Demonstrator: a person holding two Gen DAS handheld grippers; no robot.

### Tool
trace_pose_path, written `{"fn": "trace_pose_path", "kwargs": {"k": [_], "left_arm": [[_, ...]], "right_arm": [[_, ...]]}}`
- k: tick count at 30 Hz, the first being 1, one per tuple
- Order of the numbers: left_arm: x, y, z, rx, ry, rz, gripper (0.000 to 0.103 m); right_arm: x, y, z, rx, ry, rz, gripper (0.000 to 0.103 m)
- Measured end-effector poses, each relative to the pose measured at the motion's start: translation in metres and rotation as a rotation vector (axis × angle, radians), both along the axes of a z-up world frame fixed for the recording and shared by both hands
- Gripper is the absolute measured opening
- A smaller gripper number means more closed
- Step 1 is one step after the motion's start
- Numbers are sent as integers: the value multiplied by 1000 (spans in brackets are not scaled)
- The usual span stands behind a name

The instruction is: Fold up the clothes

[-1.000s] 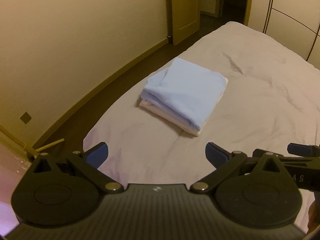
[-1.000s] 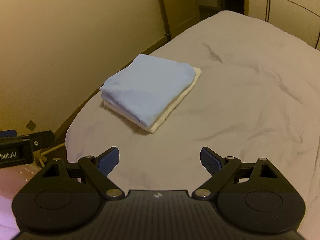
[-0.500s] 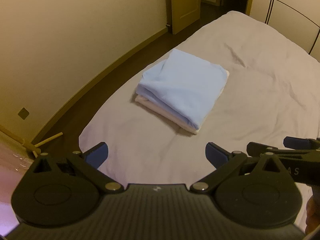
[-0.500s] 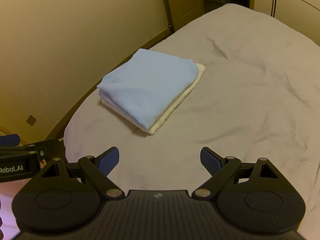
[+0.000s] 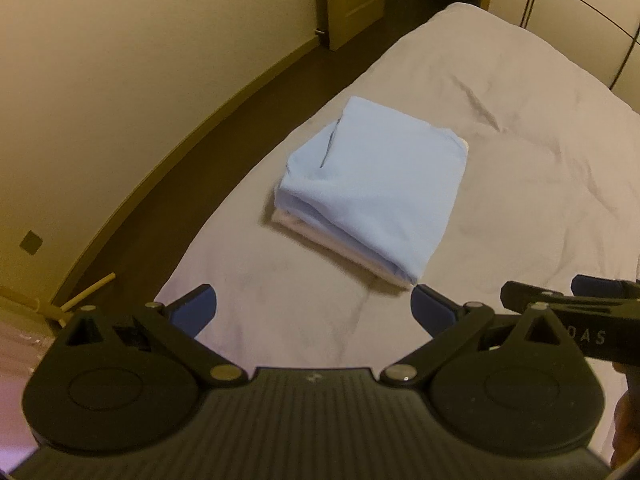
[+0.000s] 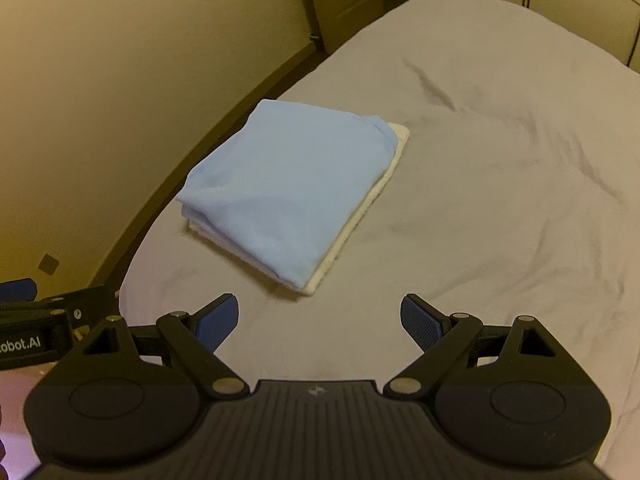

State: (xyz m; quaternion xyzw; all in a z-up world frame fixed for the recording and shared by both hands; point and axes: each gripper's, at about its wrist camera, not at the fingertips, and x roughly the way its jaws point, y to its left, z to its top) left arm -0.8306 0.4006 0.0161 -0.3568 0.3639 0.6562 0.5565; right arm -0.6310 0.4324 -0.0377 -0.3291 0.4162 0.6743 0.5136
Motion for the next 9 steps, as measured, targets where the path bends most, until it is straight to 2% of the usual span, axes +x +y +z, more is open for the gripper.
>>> {"fn": "trace_pose_path", "kwargs": {"k": [9], "left_arm": [[-8,25,-10,-7,-19,-84,102]], "right_arm": [[-6,4,-7,-35,-26,-91,90]]}}
